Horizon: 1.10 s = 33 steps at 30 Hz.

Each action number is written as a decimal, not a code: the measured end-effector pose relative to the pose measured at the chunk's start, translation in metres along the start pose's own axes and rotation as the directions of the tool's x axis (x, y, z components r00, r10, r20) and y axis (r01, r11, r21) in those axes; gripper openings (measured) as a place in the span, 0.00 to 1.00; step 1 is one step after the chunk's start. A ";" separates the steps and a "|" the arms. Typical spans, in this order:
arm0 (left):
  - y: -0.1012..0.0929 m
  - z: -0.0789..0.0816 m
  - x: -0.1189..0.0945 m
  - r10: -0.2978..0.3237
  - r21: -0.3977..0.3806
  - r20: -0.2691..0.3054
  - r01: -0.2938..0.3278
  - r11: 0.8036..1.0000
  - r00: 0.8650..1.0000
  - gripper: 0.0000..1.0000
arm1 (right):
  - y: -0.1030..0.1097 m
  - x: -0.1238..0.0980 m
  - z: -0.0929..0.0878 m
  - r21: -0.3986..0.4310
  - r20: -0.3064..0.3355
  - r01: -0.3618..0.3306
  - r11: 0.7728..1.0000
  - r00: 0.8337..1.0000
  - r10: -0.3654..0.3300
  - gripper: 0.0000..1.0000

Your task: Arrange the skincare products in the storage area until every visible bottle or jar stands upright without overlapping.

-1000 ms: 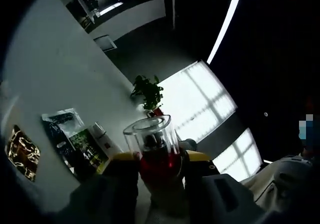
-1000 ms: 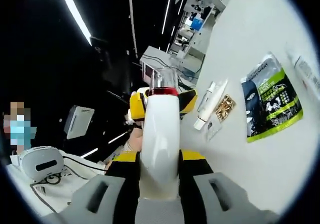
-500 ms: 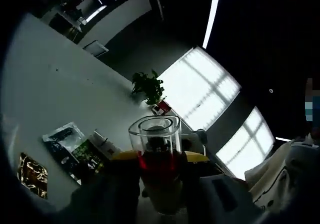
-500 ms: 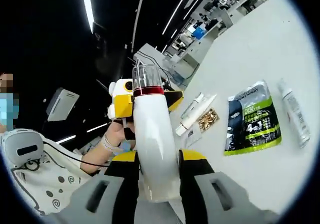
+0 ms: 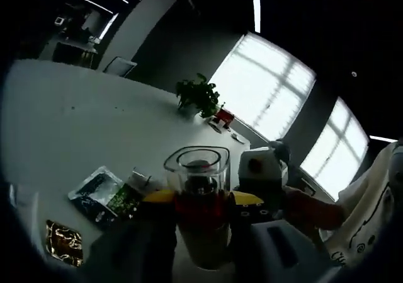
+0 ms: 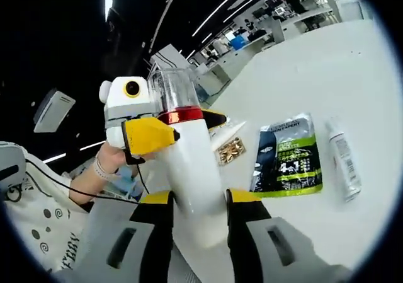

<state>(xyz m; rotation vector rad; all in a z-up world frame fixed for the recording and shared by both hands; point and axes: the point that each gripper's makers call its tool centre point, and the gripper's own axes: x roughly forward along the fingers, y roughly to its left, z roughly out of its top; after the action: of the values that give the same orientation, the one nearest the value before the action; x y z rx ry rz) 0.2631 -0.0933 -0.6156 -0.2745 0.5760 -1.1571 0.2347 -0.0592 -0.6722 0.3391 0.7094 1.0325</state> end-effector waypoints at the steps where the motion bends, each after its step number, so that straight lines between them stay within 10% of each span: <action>1: 0.000 -0.001 0.003 0.012 0.018 -0.010 -0.012 1.000 1.000 0.26 | -0.003 0.000 0.000 -0.017 -0.007 0.023 1.000 1.000 -0.023 0.32; 33: 0.030 -0.019 0.036 0.137 0.239 -0.136 -0.102 0.966 0.981 0.26 | -0.054 -0.005 -0.011 -0.283 -0.095 0.297 0.912 0.938 -0.335 0.29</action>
<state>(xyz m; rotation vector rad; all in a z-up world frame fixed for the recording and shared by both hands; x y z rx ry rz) 0.2858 -0.1129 -0.6558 0.0485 0.5767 -1.1215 0.2616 -0.0907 -0.7094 -0.0839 0.7158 0.8317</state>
